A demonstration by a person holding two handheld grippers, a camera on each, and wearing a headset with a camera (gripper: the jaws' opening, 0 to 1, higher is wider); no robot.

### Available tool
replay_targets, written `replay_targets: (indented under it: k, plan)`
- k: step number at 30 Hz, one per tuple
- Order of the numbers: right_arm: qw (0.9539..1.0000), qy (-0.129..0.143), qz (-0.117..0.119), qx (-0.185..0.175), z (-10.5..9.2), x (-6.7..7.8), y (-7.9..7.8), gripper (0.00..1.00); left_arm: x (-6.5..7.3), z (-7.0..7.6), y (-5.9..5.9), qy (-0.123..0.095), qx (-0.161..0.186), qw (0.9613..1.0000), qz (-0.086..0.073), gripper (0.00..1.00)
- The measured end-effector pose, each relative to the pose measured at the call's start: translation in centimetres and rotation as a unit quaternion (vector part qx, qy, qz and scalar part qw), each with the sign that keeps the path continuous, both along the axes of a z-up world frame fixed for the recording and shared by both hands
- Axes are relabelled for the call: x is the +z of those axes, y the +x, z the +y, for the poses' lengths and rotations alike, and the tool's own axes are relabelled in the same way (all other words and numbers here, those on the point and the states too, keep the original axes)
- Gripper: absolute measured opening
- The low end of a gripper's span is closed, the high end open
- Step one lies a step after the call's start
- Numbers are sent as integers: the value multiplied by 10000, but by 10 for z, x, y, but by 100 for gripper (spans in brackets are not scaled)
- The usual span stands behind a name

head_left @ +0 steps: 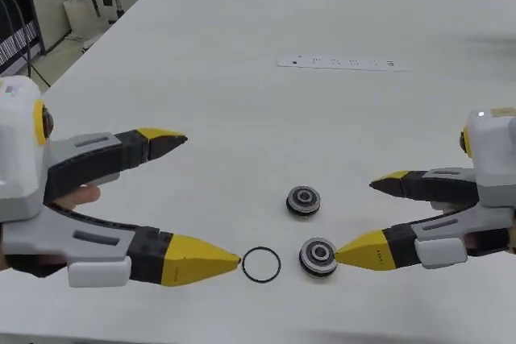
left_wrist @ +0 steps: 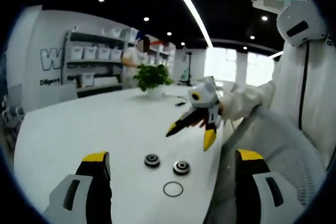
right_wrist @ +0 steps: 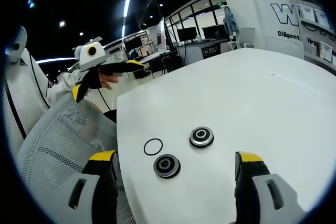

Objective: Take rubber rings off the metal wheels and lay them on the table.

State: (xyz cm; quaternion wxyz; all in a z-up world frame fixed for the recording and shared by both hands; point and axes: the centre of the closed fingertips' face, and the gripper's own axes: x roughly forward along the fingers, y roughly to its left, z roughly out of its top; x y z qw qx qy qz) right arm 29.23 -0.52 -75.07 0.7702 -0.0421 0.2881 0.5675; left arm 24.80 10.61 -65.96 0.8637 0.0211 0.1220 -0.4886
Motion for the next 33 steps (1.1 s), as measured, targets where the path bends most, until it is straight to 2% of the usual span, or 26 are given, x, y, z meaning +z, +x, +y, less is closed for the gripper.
replay_targets:
  k: [3, 5, 6, 9, 12, 14, 17, 21, 23, 25, 28, 33]
  plan:
    - [10000, 0, -9, 13, 0, 0, 0, 89, 10, -5, -2, -8, -147, 9999, -67, 100]
    - [10000, 6, -5, 34, 1, -1, -1, 88, 16, -9, -2, 80, -214, 9997, -118, 100]
    - [10000, 1, -3, 45, 1, -1, -1, 88, 21, -12, -2, 138, -258, 9994, -205, 100]
    - [10000, -6, 6, 69, 1, -2, -2, 87, 27, -18, 1, 219, -313, 9990, -217, 100]
    - [10000, 4, 1, 86, 1, -1, -3, 86, 35, -23, 5, 207, -390, 9986, -275, 100]
    - [10000, 10, -7, 94, 1, -1, -3, 86, 36, -26, 9, 347, -432, 9979, -337, 100]
    - [10000, 52, -9, 80, 1, 1, -2, 86, 35, -30, 14, 521, -539, 9963, -418, 100]
    - [9999, 60, -34, 98, 1, 0, -2, 84, 31, -41, 23, 731, -719, 9937, -449, 100]
    - [9999, 75, -59, 114, 1, 1, -3, 82, 30, -46, 30, 816, -752, 9924, -540, 99]
    - [9999, 81, -75, 116, 1, 2, -2, 82, 24, -47, 41, 961, -780, 9904, -612, 94]
    - [9998, 103, -81, 150, 2, 2, -3, 80, 23, -57, 49, 840, -803, 9915, -590, 93]
    - [9996, 103, -63, 268, 5, -1, -8, 77, 11, -76, 56, 700, -761, 9923, -683, 92]
